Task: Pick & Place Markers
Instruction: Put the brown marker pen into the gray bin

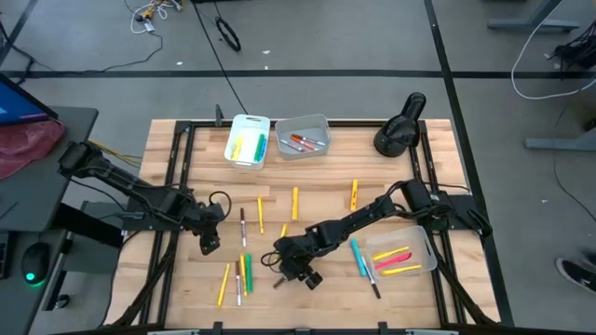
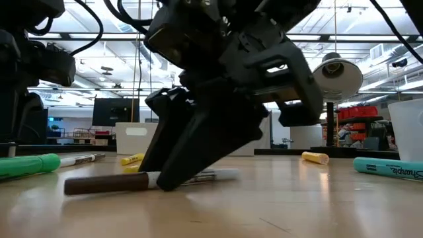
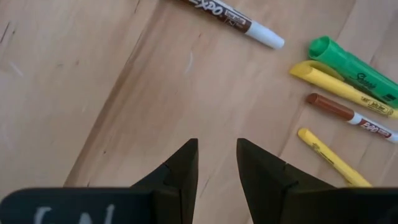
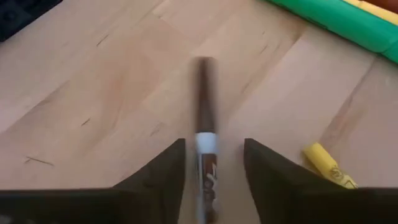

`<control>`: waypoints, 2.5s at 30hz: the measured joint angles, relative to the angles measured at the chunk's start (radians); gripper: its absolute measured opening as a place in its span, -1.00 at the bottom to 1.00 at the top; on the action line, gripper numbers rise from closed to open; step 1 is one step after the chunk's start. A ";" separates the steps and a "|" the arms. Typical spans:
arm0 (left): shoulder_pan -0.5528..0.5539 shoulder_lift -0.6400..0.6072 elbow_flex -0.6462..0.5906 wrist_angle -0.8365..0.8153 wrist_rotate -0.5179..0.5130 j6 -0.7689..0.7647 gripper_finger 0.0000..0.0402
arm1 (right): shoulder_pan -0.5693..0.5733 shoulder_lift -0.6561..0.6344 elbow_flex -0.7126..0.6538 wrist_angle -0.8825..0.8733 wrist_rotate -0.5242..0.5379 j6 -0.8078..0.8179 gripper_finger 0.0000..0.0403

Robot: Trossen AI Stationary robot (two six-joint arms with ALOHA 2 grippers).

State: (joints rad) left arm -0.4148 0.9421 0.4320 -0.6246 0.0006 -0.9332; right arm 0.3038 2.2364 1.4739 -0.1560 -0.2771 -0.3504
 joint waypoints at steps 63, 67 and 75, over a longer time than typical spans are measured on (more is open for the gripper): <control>0.389 0.000 0.001 0.360 -0.292 -0.362 -0.43 | -0.864 -0.121 0.216 -0.551 0.160 -0.051 -0.86; 0.427 0.000 0.001 0.397 -0.296 -0.373 -0.43 | -0.862 -0.105 0.216 -0.532 0.149 -0.042 -0.79; 0.469 0.000 0.001 0.405 -0.296 -0.373 -0.43 | -0.882 -0.085 0.216 -0.388 0.091 0.192 -0.59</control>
State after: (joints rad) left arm 0.0544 0.9417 0.4328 -0.2199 -0.2955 -1.3064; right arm -0.5781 2.1509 1.6901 -0.5438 -0.1862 -0.1585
